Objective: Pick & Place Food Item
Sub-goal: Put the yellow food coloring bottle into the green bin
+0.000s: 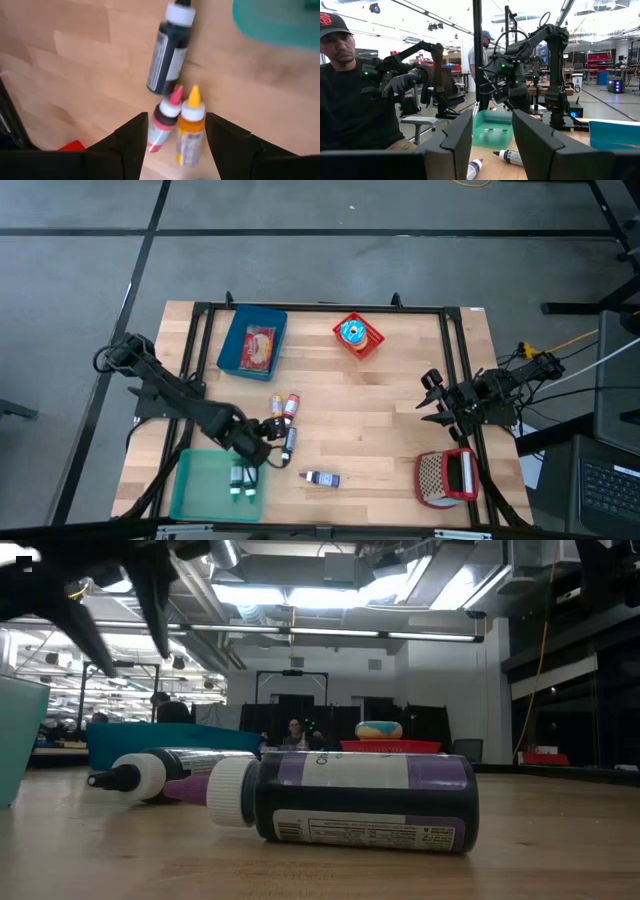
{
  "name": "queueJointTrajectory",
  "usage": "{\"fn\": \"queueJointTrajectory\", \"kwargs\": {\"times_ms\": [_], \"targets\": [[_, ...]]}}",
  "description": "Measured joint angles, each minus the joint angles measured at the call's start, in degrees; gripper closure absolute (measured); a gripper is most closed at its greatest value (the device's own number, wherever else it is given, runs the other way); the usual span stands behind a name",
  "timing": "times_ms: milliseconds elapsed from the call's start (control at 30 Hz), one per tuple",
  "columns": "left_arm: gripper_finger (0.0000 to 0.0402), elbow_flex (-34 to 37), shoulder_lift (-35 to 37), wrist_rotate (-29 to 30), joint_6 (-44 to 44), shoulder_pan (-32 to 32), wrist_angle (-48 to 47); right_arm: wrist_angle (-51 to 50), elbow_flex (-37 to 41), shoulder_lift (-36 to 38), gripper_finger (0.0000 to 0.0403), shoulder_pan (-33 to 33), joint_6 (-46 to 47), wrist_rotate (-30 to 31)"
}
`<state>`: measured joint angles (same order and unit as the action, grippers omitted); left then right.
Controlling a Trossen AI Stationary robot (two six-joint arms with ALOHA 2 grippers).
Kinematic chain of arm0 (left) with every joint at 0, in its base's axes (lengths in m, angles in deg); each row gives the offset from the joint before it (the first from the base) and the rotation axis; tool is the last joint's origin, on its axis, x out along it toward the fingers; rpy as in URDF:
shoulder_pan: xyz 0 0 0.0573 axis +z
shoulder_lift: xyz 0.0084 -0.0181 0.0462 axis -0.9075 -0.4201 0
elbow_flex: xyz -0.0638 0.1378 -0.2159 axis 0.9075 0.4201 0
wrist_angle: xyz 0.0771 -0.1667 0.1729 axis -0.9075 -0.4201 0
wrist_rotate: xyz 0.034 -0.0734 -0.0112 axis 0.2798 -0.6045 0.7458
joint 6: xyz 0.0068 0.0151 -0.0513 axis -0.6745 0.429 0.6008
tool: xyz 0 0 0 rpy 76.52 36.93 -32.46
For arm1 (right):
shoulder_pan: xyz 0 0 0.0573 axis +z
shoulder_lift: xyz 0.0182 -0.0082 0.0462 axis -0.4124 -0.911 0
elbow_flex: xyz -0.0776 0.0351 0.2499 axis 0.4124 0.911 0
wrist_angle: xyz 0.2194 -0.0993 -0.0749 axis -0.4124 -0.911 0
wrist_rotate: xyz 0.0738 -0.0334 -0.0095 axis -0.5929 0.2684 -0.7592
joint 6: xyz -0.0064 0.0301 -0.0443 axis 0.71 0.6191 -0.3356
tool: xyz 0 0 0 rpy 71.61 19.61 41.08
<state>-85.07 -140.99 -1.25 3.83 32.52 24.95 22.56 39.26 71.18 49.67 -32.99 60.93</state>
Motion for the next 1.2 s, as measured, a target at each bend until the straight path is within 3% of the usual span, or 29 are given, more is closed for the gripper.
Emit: {"fn": "queueJointTrajectory", "kwargs": {"times_ms": [233, 533, 767, 933, 1200], "targets": [[0.021, 0.02, -2.37, -0.38, -7.21, 4.8, -0.15, -0.19, 0.0, 0.0, 0.0261, 0.0, 0.37, -0.02], [0.0222, 0.09, -11.94, -0.06, -9.81, 11.48, -0.76, -0.38, 0.0, 0.0, 0.0261, 0.0, 2.91, -0.45], [0.0224, 0.11, -15.07, -0.82, -9.46, 17.2, -1.58, -0.8, 0.0, 0.0, 0.0261, 0.0, 3.0, -1.36], [0.0226, 0.11, -15.15, -7.16, -7.27, 18.77, -1.47, -1.33, 0.0, 0.0, 0.0261, 0.0, 3.02, -1.36], [0.0279, 0.06, -15.14, -7.78, 1.2, 17.6, -1.61, -1.46, 0.0, 0.0, 0.0261, 0.0, 2.99, -1.36]]}}
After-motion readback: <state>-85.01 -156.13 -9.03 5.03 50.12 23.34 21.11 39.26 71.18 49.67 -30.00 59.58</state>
